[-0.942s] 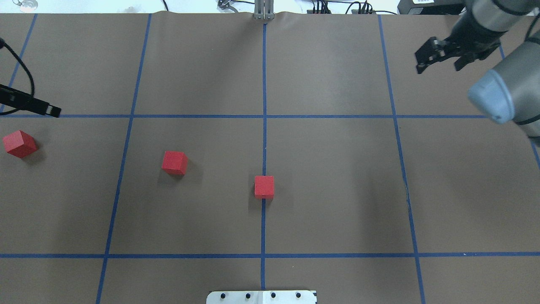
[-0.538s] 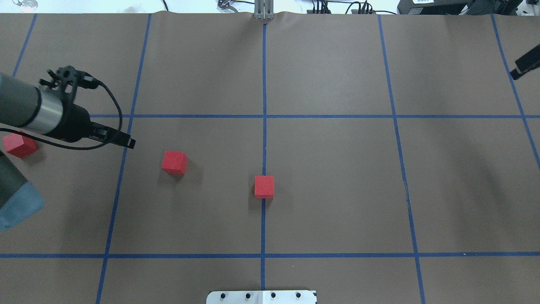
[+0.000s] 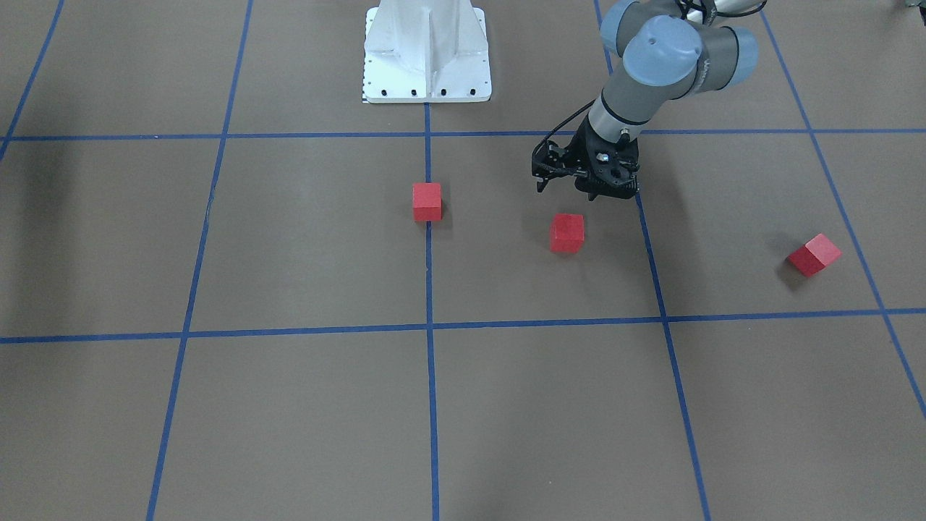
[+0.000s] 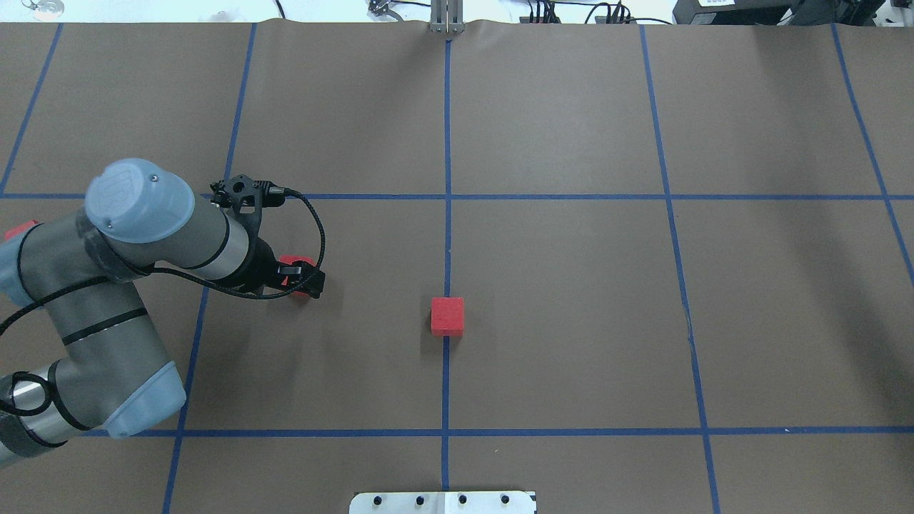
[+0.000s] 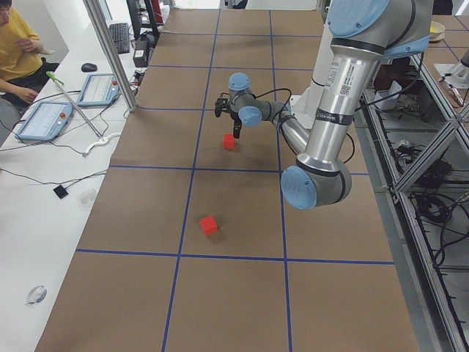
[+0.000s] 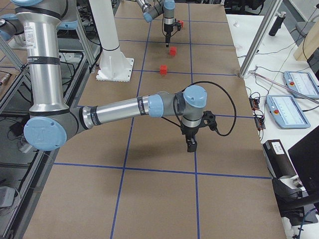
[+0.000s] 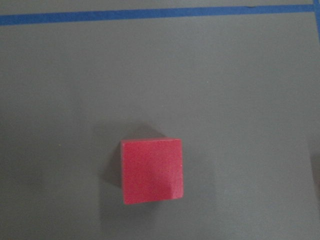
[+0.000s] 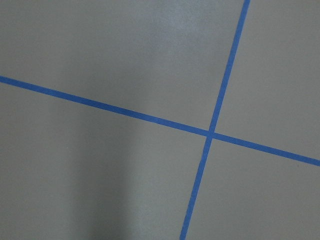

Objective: Form red blocks into L shape at center
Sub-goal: 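Close the left gripper on the middle red cube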

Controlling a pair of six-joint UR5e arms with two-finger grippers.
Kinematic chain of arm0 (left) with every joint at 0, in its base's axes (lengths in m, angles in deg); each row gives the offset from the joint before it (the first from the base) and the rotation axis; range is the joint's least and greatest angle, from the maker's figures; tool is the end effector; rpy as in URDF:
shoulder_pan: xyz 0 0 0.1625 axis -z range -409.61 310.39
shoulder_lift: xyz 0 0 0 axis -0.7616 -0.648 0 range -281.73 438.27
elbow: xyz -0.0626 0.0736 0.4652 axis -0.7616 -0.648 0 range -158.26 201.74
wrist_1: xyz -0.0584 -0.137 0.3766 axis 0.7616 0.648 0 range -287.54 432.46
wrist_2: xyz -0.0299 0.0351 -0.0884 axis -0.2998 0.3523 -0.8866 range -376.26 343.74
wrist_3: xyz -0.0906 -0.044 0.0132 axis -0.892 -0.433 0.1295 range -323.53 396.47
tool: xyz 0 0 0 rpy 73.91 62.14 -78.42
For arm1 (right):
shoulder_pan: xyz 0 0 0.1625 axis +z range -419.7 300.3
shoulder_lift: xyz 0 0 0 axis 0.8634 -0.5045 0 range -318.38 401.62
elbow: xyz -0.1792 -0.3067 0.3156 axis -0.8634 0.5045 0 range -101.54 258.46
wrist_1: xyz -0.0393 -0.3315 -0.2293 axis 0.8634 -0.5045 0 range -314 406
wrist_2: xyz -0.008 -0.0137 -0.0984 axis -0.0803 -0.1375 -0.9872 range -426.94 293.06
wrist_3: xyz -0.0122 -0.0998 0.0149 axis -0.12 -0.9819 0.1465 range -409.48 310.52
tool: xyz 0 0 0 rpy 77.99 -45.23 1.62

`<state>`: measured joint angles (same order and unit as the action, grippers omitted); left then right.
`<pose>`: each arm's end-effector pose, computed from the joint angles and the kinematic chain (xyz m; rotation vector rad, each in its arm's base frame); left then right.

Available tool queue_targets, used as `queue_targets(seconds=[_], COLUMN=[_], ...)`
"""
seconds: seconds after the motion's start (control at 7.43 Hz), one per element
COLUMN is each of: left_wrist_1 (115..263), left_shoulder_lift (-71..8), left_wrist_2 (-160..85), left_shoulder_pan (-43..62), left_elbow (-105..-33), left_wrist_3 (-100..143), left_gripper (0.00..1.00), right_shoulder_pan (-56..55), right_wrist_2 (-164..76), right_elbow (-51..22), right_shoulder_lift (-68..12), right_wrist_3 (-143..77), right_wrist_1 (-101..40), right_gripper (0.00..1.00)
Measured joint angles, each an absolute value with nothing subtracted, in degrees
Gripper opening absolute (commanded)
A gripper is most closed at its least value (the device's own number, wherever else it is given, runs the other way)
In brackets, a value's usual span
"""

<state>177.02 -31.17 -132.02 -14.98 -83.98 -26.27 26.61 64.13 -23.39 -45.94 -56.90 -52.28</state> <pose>0.4472 -0.4171 0.3734 0.0776 0.9464 0.0761 0.0344 -0.5012 0.6086 0.1239 -0.7139 -0.2229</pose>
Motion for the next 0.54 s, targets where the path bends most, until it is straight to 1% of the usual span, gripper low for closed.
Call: queue_targets(seconds=[0.13, 0.54], left_wrist_1=[176.46, 176.1], left_shoulder_lift=[-31.67, -32.31], left_wrist_2=[-130.82, -128.66], left_shoulder_pan=[-15.16, -15.24], left_elbow=[-82.75, -80.3], left_wrist_3=[-26.22, -22.48], left_gripper=[0.98, 0.99], right_shoulder_pan=[26.73, 26.78], right_wrist_2=[64.11, 64.11], right_elbow=[-23.44, -23.39], right_shoulder_lift=[-46.11, -46.18], right_wrist_3=[-56.95, -56.74], right_wrist_1=[-52.27, -52.26], right_gripper=[0.99, 0.99])
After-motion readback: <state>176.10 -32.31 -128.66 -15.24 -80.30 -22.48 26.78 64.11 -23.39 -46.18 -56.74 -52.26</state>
